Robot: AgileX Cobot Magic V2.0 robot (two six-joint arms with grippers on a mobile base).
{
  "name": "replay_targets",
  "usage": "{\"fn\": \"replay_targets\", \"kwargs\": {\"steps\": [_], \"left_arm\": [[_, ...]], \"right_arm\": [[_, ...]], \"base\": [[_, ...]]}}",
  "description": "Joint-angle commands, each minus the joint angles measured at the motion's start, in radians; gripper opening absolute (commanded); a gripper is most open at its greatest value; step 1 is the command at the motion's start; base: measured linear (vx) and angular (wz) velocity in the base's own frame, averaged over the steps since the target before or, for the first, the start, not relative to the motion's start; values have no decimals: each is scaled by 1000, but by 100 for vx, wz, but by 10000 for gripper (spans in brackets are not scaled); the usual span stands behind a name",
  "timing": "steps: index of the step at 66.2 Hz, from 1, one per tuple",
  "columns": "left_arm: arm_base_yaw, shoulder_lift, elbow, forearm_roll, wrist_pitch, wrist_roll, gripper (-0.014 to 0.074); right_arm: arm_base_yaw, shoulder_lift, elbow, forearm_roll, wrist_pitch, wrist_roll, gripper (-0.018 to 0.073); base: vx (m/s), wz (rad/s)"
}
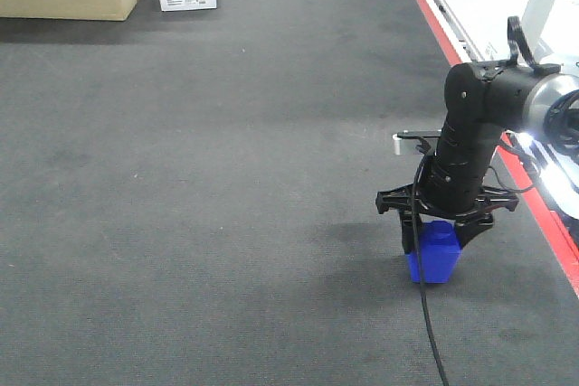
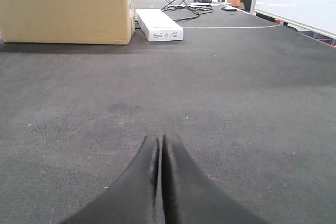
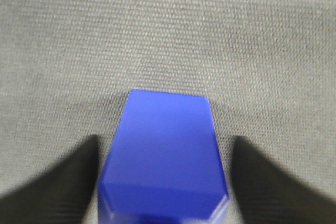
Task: Pour parts from conveyor to right shelf
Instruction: 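Close the right gripper on the blue bottle and lift it, then raise the held blue bottle clear of the conveyor with the right gripper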
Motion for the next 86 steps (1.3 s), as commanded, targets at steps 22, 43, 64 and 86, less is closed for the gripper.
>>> {"fn": "replay_targets", "kwargs": {"steps": [22, 43, 64, 86], "left_arm": [[-6, 18, -20, -8, -78, -8, -6], [-6, 18, -20, -8, -78, -8, -6], [-6, 18, -20, -8, -78, -8, -6], [-6, 18, -20, -8, -78, -8, -6]], "right_arm": [[-2, -89, -26, 83, 29, -66, -9], [-2, -347, -26, 63, -244, -75, -8], [-4, -616, -24, 10, -379, -154, -6], [-4, -1008, 435, -5, -730, -163, -6]], "base": [[0, 0], [0, 0], [0, 0], [0, 0]]}}
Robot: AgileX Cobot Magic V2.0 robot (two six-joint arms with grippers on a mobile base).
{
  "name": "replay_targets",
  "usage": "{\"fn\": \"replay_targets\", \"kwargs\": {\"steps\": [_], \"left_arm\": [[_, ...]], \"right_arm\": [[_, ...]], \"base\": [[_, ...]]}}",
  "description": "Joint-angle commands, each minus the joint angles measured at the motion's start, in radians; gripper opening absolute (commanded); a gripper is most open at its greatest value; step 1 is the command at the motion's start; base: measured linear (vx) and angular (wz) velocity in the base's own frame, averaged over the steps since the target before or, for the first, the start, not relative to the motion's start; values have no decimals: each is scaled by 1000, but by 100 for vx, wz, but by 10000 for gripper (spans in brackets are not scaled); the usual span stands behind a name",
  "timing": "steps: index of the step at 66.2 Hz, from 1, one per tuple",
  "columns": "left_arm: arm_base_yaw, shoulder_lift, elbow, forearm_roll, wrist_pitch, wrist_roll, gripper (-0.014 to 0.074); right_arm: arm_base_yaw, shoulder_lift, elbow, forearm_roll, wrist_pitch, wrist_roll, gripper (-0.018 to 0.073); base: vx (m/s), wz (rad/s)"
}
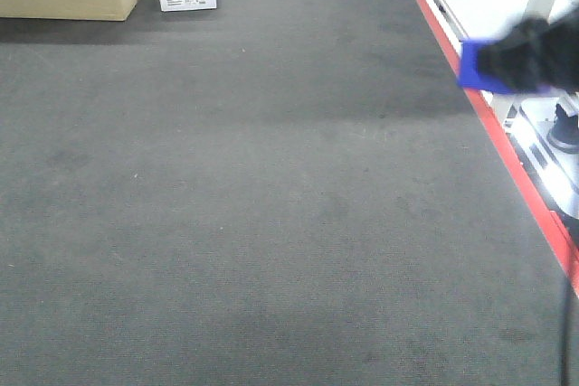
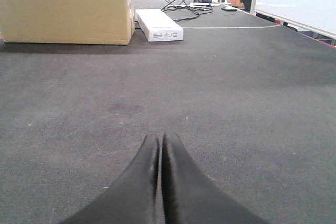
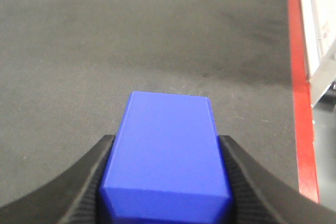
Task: Pour parts from conveyor to right shelf
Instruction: 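Raise the held blue bottle clear of the conveyor with the right gripper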
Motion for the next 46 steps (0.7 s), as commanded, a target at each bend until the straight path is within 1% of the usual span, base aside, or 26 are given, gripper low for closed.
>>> {"fn": "replay_targets", "kwargs": {"steps": [1, 13, 21, 34, 46], "left_arm": [[-6, 18, -20, -8, -78, -8, -6], [-6, 18, -20, -8, -78, -8, -6], [-6, 18, -20, -8, -78, -8, -6], [-6, 18, -20, -8, -78, -8, -6], [-6, 18, -20, -8, -78, -8, -6]], "right_arm": [[-5, -145, 134, -5, -160, -10, -6], [-5, -361, 352, -11, -187, -11, -6], [-5, -499, 443, -12, -211, -15, -6], [-5, -697, 568, -12, -235, -63, -6], [-5, -852, 667, -12, -260, -67, -5]], "base": [[0, 0], [0, 0], [0, 0], [0, 0], [0, 0]]}}
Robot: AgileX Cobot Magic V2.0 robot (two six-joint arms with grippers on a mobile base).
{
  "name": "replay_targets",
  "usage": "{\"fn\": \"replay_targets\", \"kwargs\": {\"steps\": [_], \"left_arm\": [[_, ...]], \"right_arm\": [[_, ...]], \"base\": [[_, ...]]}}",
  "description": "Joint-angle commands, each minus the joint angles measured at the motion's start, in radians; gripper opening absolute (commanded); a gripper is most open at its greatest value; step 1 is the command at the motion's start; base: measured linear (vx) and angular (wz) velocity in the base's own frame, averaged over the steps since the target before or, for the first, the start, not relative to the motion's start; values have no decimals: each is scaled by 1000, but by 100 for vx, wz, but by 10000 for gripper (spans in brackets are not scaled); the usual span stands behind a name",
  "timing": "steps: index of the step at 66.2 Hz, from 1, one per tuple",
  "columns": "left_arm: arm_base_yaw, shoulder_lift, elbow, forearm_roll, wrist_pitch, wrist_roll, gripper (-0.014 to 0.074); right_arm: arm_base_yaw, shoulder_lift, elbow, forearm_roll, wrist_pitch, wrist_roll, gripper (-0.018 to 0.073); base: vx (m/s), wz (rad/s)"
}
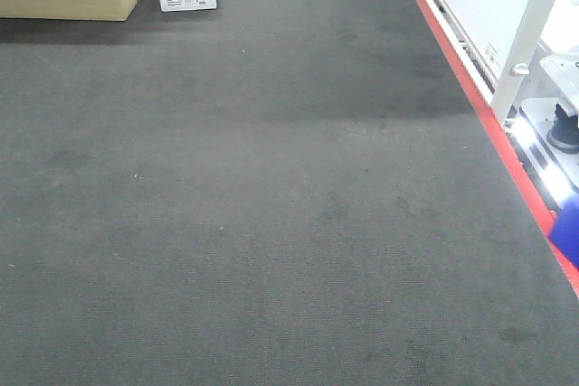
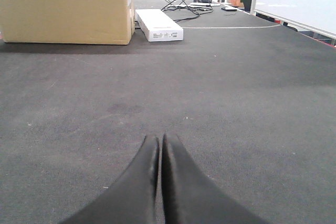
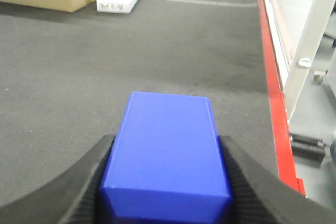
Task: Pour parts from conveyor to right shelf
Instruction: 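Raise the held blue bottle clear of the conveyor with the right gripper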
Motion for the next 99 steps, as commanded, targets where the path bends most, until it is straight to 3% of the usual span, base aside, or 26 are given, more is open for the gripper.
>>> {"fn": "replay_targets", "kwargs": {"steps": [1, 17, 99], "left_arm": [[-6, 18, -20, -8, -78, -8, -6], [-6, 18, -20, -8, -78, -8, -6], [-6, 18, -20, -8, -78, -8, -6]], "right_arm": [[-5, -62, 19, -7, -110, -10, -5], [-5, -126, 115, -20, -112, -10, -5], [-5, -126, 115, -27, -105, -10, -5]], "base": [[0, 0], [0, 0], [0, 0]]}}
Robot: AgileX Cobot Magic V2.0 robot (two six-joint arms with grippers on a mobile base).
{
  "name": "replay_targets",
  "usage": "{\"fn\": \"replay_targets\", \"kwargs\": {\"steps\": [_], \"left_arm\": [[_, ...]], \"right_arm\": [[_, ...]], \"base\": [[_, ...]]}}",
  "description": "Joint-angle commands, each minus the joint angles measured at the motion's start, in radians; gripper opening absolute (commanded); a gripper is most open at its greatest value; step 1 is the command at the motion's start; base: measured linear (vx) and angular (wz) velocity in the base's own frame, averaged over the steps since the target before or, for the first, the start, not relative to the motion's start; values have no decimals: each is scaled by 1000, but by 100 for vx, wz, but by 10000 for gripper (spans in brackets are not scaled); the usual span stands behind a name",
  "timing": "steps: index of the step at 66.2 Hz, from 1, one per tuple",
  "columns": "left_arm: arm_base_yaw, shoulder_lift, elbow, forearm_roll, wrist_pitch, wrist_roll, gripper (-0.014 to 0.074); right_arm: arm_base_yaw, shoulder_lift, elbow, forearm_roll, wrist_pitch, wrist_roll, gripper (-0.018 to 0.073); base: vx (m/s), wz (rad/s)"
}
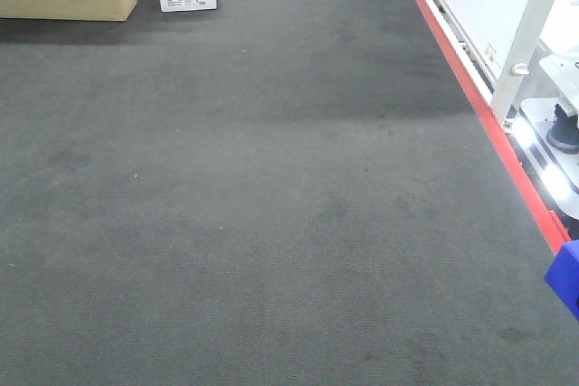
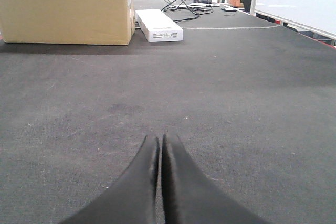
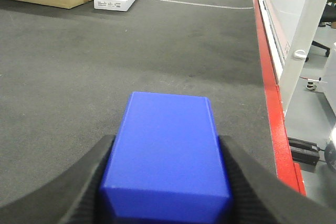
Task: Pour parts from conveyor to right shelf
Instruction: 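Raise the held blue bottle clear of the conveyor with the right gripper, then turn the base away from the conveyor and drive down the aisle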
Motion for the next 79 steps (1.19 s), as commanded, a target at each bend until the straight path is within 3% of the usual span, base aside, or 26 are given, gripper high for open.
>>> {"fn": "replay_targets", "kwargs": {"steps": [1, 51, 79], "left_arm": [[-6, 18, -20, -8, -78, -8, -6], [-6, 18, -20, -8, -78, -8, -6], [-6, 18, -20, -8, -78, -8, -6]], "right_arm": [[-5, 9, -29, -8, -84, -5, -5], [-5, 9, -29, -8, -84, -5, -5], [-5, 9, -29, -8, -84, -5, -5]], "base": [[0, 1], [-17, -9], [-38, -45]]}}
